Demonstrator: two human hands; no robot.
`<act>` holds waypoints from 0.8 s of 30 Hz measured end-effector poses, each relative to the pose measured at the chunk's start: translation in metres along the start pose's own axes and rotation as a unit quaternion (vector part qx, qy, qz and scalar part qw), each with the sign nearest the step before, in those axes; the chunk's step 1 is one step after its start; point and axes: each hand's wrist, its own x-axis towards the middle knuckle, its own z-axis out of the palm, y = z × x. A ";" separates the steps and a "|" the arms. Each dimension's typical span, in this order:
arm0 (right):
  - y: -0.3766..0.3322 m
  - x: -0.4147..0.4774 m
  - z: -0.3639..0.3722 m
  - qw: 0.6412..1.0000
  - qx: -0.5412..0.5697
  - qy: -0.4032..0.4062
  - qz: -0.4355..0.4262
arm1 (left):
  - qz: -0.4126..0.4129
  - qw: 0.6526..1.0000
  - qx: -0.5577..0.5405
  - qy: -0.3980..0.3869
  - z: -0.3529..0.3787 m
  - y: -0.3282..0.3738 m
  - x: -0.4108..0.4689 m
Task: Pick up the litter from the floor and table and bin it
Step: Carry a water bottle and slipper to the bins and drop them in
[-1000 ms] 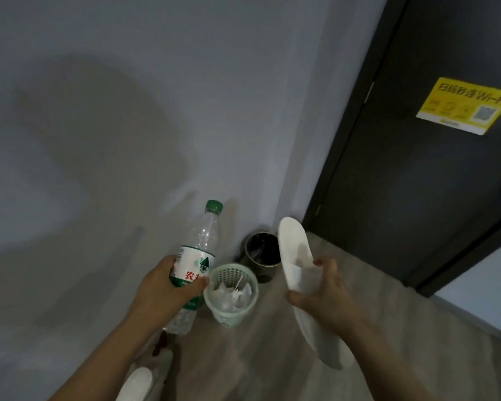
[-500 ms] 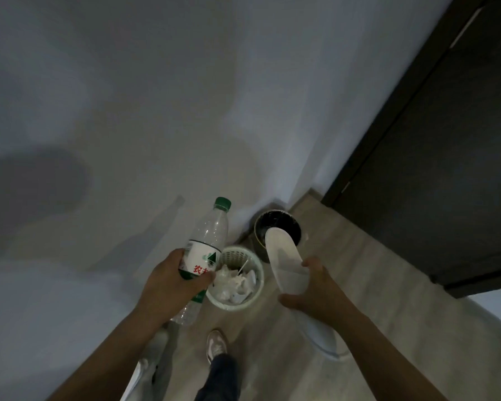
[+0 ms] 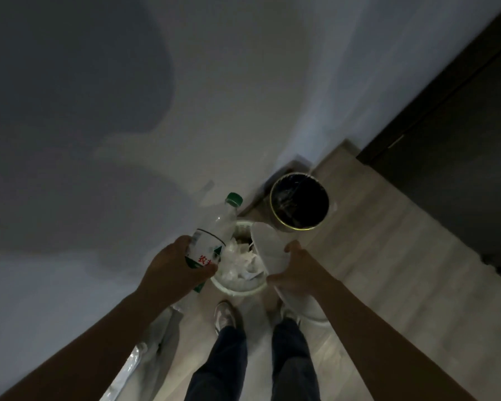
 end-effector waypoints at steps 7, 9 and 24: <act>0.039 0.104 0.033 0.985 -0.114 -0.119 0.043 | -0.064 0.998 0.014 -0.026 0.074 -0.028 0.060; 0.044 0.121 0.041 0.974 -0.157 -0.154 0.054 | -0.077 0.997 0.004 -0.031 0.091 -0.036 0.069; 0.069 0.258 0.139 0.913 -0.292 -0.275 0.074 | -0.114 0.992 0.027 -0.043 0.197 -0.115 0.152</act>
